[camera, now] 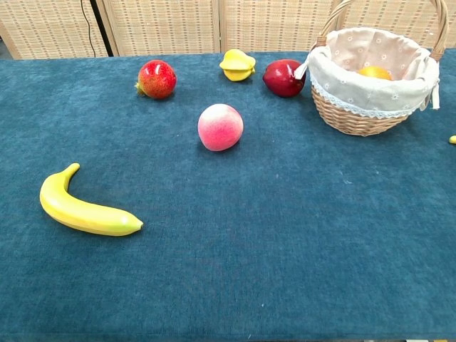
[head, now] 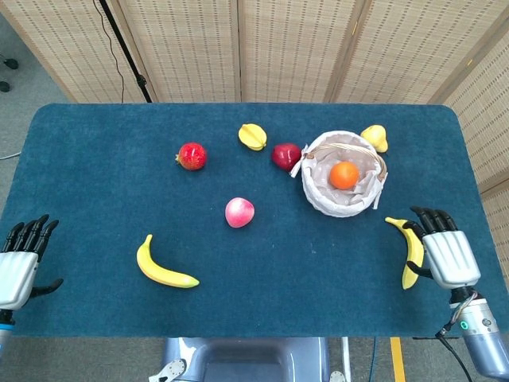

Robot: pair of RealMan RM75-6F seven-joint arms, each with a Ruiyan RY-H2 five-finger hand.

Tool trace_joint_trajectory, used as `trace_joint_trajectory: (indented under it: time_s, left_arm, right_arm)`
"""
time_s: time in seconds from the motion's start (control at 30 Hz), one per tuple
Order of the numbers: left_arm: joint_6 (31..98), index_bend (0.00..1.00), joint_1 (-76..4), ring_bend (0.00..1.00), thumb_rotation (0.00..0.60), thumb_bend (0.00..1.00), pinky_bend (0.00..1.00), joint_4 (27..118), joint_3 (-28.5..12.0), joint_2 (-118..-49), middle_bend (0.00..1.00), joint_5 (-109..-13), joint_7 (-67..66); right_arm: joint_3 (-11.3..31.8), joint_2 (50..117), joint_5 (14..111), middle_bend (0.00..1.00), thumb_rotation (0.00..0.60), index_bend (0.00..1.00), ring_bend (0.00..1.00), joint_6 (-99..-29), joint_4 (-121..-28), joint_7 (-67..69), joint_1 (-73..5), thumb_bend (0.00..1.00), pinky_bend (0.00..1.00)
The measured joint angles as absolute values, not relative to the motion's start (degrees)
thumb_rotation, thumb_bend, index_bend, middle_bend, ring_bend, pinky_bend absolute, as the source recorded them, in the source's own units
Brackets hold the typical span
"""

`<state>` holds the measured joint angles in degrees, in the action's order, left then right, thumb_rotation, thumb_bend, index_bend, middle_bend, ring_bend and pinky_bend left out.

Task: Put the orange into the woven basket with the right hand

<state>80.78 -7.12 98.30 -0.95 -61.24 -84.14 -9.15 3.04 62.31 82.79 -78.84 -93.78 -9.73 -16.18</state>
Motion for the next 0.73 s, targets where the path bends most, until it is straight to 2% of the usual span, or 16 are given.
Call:
trace_joint_trajectory:
  time_s: [0.43, 0.73]
  left_arm:
    - [81.34, 0.0, -6.89, 0.0, 0.6, 0.07, 0.0, 99.07, 0.0, -61.34, 0.0, -86.21, -9.88]
    - [81.7, 0.0, -6.76, 0.0, 0.6, 0.07, 0.0, 99.52, 0.24, -61.5, 0.0, -86.86, -11.03]
  right_arm:
    - [4.4, 69.94, 79.16, 0.17, 0.6, 0.33, 0.17, -79.47, -77.34, -1.5, -13.54, 0.05, 0.16]
    - [5.51, 71.73, 79.89, 0.17, 0.6, 0.33, 0.17, -80.09, -74.18, 2.34, -13.23, 0.05, 0.16]
